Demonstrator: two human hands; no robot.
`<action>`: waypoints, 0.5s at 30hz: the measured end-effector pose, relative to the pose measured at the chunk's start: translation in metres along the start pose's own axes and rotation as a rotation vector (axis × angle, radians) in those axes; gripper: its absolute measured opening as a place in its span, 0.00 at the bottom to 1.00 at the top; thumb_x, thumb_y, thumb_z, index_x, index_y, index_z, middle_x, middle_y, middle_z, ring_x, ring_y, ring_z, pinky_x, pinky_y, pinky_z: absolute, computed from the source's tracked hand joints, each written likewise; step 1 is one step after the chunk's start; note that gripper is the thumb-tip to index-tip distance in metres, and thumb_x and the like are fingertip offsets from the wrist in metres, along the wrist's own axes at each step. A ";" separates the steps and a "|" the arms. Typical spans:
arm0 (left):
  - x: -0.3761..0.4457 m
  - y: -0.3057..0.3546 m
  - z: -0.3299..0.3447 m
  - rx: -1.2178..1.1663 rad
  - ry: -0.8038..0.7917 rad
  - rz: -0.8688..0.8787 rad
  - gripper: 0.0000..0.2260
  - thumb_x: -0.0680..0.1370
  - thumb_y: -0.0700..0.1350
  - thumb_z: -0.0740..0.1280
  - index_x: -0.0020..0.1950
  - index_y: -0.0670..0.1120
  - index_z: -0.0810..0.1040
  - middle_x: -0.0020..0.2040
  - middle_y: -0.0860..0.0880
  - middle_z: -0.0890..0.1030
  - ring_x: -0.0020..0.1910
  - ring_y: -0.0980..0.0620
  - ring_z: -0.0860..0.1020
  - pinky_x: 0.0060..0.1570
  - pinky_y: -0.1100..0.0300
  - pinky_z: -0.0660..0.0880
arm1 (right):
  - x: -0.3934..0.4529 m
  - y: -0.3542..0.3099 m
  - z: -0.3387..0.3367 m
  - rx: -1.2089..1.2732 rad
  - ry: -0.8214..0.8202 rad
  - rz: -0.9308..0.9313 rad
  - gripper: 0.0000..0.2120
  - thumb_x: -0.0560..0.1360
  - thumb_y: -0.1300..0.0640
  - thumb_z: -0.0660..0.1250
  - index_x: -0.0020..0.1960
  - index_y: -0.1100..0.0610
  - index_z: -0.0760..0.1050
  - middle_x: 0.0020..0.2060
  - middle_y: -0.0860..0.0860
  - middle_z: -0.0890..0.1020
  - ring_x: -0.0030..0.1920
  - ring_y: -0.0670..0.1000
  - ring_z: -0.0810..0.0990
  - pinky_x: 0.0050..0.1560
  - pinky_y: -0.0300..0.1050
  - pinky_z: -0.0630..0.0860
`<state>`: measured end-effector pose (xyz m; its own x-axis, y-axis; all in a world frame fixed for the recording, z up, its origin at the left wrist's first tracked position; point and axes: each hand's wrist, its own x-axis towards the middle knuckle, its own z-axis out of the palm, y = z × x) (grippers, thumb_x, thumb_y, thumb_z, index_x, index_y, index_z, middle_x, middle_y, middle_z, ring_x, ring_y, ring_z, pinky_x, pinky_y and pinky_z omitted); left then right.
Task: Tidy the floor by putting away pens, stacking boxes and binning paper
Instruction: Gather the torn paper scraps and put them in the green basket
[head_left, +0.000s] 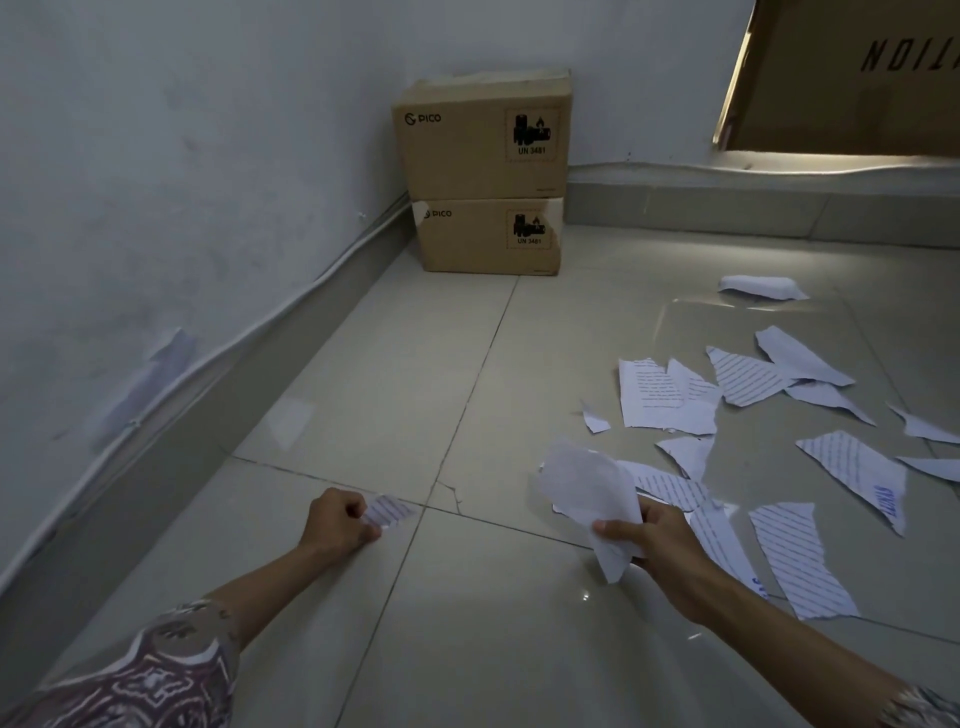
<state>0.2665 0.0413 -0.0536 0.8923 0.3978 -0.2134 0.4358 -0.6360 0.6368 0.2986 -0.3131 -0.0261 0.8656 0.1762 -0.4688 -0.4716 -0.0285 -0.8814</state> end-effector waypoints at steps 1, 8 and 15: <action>-0.001 0.002 -0.001 0.002 0.004 0.000 0.21 0.62 0.35 0.77 0.23 0.46 0.64 0.25 0.50 0.65 0.29 0.55 0.64 0.28 0.65 0.61 | -0.001 -0.001 -0.001 0.003 -0.003 -0.003 0.15 0.69 0.67 0.70 0.55 0.62 0.74 0.47 0.56 0.79 0.48 0.58 0.78 0.46 0.49 0.78; -0.003 0.026 0.004 -0.010 -0.031 0.039 0.21 0.62 0.27 0.72 0.24 0.47 0.65 0.24 0.52 0.65 0.27 0.57 0.63 0.23 0.70 0.59 | -0.012 -0.016 -0.002 -0.052 0.039 -0.049 0.13 0.69 0.68 0.70 0.52 0.59 0.76 0.43 0.54 0.80 0.44 0.53 0.78 0.40 0.45 0.76; -0.012 0.128 0.029 -0.262 -0.178 0.186 0.13 0.58 0.35 0.75 0.35 0.47 0.75 0.31 0.43 0.78 0.31 0.51 0.74 0.33 0.64 0.70 | -0.033 -0.060 -0.035 -0.107 0.221 -0.170 0.14 0.68 0.68 0.71 0.52 0.60 0.74 0.45 0.56 0.80 0.44 0.56 0.78 0.40 0.47 0.77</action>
<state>0.3151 -0.0642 0.0089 0.9701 0.1553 -0.1867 0.2396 -0.4865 0.8402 0.3043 -0.3520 0.0398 0.9519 -0.0305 -0.3048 -0.3062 -0.1230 -0.9440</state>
